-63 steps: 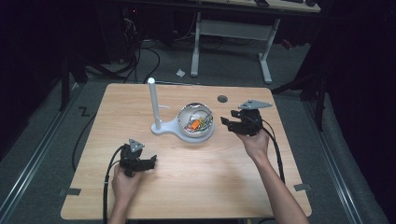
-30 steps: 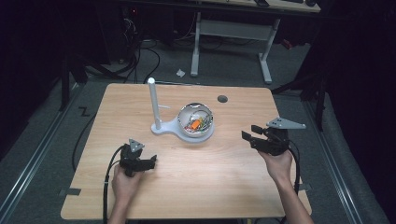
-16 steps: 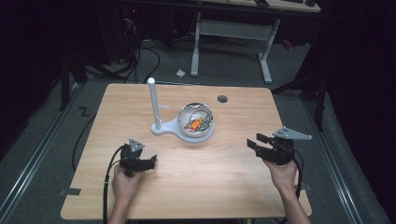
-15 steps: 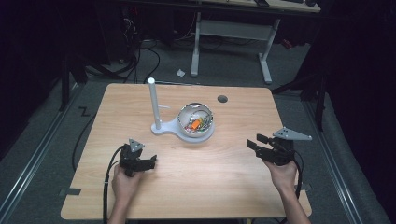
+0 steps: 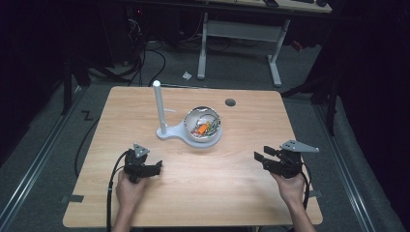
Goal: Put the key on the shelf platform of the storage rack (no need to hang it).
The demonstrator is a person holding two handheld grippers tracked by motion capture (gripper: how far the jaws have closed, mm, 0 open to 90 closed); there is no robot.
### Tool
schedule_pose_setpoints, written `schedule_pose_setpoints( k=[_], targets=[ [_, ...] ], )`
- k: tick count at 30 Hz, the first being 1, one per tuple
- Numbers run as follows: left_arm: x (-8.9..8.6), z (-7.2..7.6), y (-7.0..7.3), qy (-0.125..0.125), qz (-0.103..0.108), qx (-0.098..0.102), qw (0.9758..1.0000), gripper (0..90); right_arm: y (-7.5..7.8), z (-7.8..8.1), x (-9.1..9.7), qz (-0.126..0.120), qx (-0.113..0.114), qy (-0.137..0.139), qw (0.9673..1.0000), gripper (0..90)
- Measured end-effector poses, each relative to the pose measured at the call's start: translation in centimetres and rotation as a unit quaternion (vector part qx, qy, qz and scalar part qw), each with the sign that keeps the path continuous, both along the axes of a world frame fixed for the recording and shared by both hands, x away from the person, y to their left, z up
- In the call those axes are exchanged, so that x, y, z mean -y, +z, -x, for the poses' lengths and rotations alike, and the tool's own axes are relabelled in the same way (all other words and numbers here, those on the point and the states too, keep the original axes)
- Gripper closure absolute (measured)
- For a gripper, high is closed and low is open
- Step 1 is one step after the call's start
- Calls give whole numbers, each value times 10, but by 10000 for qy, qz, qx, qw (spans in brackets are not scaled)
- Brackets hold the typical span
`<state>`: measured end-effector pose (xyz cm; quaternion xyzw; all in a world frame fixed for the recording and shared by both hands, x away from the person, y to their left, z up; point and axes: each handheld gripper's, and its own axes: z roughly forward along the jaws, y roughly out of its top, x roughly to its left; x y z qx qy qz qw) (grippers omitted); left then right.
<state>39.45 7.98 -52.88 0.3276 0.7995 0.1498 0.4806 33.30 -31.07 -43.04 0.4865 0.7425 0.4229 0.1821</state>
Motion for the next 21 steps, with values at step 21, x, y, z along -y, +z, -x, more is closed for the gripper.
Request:
schedule_pose_setpoints(
  k=[21],
  targets=[
    [0, 0, 0, -7, -5, 3, 10000, 169, -25, 2, -8, -66, -200, 64, 9998, 478]
  ],
)
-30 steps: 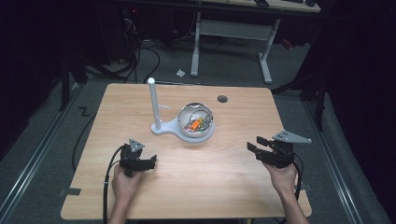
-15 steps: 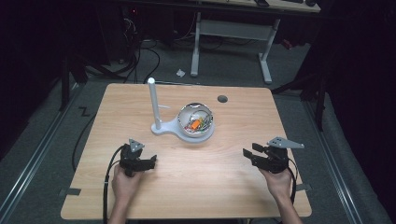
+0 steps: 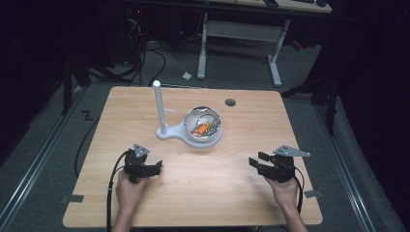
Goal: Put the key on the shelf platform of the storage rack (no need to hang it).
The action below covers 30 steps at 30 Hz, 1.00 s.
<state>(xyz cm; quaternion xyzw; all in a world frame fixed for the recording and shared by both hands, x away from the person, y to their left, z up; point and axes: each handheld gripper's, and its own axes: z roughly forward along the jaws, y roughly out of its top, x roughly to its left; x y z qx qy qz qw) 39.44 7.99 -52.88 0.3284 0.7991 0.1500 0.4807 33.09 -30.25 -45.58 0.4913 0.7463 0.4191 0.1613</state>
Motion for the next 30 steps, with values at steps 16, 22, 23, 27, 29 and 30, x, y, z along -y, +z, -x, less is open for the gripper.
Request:
schedule_pose_setpoints(
  k=[16, 22, 23, 27, 29, 30],
  targets=[
    [0, 0, 0, 2, 2, -1, 10000, 169, -22, 3, -6, -28, -204, -54, 9998, 479],
    [0, 0, 0, 7, 3, -2, 10000, 169, -31, 2, -7, 7, -303, -54, 9995, 480],
    [0, 0, 0, 7, 6, -4, 10000, 169, -33, 1, -8, 1, -334, -52, 9994, 480],
    [0, 0, 0, 7, 4, -3, 10000, 169, -36, 1, -9, 60, -340, -70, 9994, 479],
    [0, 0, 0, 8, 6, -4, 10000, 169, -39, 1, -10, 101, -361, -70, 9993, 476],
    [0, 0, 0, 8, 6, -4, 10000, 169, -40, 1, -10, 134, -361, -78, 9992, 476]
  ],
)
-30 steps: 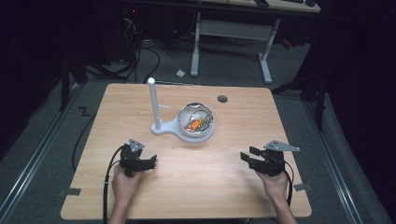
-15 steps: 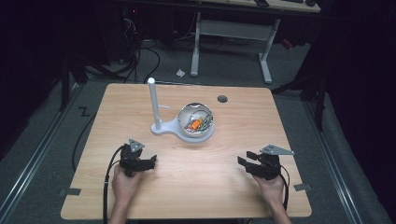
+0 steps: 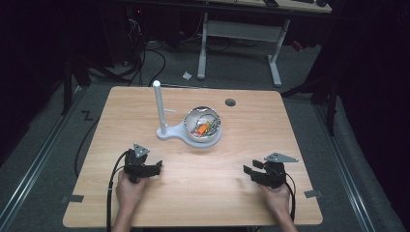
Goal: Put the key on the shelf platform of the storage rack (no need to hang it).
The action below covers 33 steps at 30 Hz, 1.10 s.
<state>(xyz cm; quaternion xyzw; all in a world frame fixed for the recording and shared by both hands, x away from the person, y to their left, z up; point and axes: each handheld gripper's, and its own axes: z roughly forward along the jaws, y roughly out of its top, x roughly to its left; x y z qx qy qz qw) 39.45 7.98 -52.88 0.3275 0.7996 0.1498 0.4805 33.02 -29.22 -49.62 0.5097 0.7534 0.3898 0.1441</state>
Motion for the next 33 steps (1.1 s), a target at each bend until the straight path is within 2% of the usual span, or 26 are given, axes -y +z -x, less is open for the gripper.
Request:
schedule_pose_setpoints(
  k=[15, 33],
  targets=[
    [0, 0, 0, -6, -5, 2, 10000, 169, -17, 0, -3, 231, -149, -67, 9996, 472],
    [0, 0, 0, 28, 16, -15, 10000, 169, -21, 0, -3, 351, -97, -105, 9993, 457]
  ],
)
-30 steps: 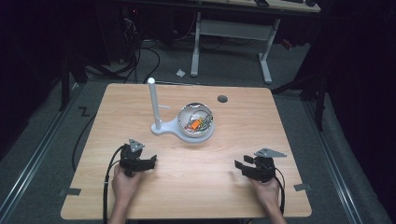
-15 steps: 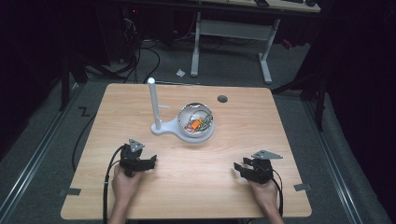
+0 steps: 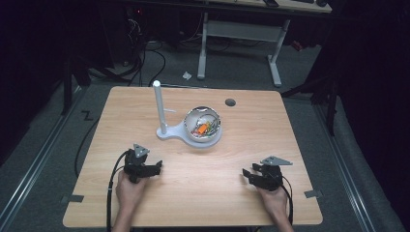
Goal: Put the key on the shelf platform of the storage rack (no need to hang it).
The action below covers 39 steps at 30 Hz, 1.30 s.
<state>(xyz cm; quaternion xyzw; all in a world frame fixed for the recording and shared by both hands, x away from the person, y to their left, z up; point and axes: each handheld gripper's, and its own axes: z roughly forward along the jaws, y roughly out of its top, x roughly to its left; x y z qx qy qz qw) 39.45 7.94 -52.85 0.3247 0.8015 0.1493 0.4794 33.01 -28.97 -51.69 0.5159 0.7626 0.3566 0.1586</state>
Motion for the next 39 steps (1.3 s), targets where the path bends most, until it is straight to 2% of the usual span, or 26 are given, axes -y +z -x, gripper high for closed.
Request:
schedule_pose_setpoints(
  k=[9, 11, 12, 22, 39],
  targets=[
    [0, 0, 0, 26, 22, -11, 10000, 169, -1, 1, -7, 340, 113, 24, 9994, 431],
    [0, 0, 0, 25, 23, -11, 10000, 169, -1, 2, -9, 509, 159, -7, 9986, 418],
    [0, 0, 0, 30, 27, -13, 10000, 169, -1, 2, -12, 676, 201, -67, 9975, 389],
    [0, 0, 0, 40, 44, -17, 10000, 169, -1, 2, -11, 663, 146, -264, 9973, 341],
    [1, 0, 0, 56, 52, -20, 10000, 169, -1, 2, -11, 675, 146, -260, 9973, 336]
  ],
)
